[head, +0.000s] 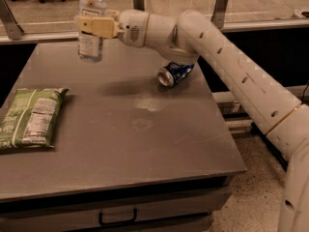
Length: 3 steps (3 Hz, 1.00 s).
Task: Move blue plastic bottle near green jalapeno chip bag
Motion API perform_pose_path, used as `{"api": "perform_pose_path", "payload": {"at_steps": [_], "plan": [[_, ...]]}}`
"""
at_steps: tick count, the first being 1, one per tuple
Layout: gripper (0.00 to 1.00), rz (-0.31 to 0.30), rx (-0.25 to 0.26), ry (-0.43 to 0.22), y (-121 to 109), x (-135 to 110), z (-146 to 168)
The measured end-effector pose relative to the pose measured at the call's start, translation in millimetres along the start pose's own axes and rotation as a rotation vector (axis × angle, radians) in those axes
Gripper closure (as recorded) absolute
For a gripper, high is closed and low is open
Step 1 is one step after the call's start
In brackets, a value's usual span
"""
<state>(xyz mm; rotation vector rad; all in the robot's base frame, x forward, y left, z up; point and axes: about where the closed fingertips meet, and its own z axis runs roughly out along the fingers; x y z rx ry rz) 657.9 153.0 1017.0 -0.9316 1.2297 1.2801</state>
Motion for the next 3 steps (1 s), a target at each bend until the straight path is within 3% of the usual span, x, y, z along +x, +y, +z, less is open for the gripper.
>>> {"api": "perform_pose_path", "payload": {"at_steps": [1, 2, 3], "plan": [[1.0, 0.061, 0.022, 0.047, 30, 33, 19], [0.98, 0.077, 0.072, 0.153, 51, 65, 23], [0.75, 0.031, 0.139, 0.193, 55, 74, 16]]}}
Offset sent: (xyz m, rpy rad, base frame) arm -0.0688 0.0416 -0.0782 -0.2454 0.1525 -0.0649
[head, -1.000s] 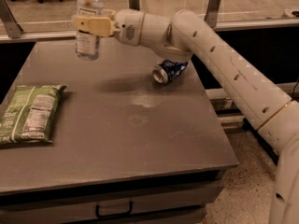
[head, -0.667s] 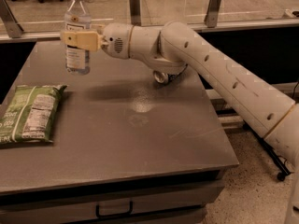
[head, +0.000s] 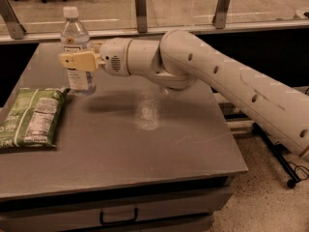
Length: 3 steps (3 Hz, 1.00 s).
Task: Move blue plastic bottle near green jalapeno chip bag
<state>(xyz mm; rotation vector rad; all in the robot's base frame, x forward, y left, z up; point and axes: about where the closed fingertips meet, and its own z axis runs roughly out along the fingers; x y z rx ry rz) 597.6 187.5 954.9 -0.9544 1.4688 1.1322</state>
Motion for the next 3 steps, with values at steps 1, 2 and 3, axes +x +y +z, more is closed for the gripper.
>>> {"api": "perform_pose_path", "payload": {"at_steps": [1, 2, 3], "plan": [[0.51, -0.075, 0.073, 0.022, 9, 13, 0], [0.29, -0.106, 0.111, 0.008, 19, 23, 13], [0.04, -0.159, 0.128, 0.001, 25, 26, 22]]}}
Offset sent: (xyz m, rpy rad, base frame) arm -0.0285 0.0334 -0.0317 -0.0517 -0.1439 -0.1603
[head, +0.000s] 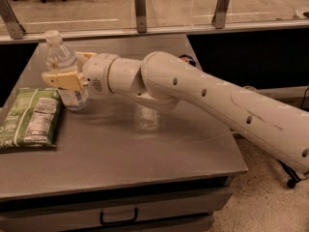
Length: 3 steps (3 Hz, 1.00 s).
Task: Move blue plastic bottle near green jalapeno chip bag
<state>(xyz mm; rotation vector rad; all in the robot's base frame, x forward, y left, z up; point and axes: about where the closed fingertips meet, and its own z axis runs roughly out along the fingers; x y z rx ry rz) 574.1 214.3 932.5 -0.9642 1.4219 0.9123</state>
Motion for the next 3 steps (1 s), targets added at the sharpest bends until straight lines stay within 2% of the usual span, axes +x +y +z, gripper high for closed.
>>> {"api": "perform_pose_path", "payload": {"at_steps": [1, 2, 3], "plan": [[0.0, -0.048, -0.011, -0.002, 4, -1, 4], [0.0, -0.079, -0.026, -0.003, 6, -3, 5], [0.0, -0.096, -0.029, 0.029, 5, -5, -6]]}}
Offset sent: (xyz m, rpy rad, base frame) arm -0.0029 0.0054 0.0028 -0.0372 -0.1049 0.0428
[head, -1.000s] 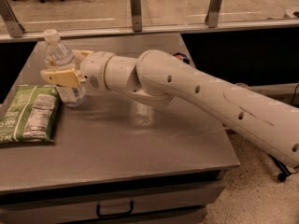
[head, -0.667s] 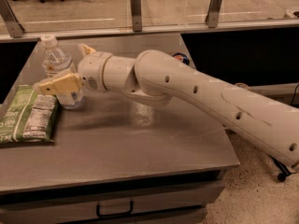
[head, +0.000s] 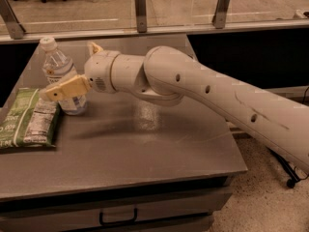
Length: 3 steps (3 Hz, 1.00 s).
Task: Move blue plastic bottle near green jalapeno chip bag
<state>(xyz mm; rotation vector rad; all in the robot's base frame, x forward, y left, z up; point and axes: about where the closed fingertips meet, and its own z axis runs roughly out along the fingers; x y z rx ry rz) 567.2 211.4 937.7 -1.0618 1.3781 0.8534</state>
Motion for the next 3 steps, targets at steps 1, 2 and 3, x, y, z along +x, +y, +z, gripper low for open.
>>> {"api": "perform_pose_path", "payload": {"at_steps": [1, 2, 3], "plan": [[0.0, 0.038, 0.047, 0.093, 1, 10, -47], [0.0, 0.129, 0.17, 0.168, 18, 17, -97], [0.0, 0.136, 0.245, 0.19, 15, 24, -114]]}}
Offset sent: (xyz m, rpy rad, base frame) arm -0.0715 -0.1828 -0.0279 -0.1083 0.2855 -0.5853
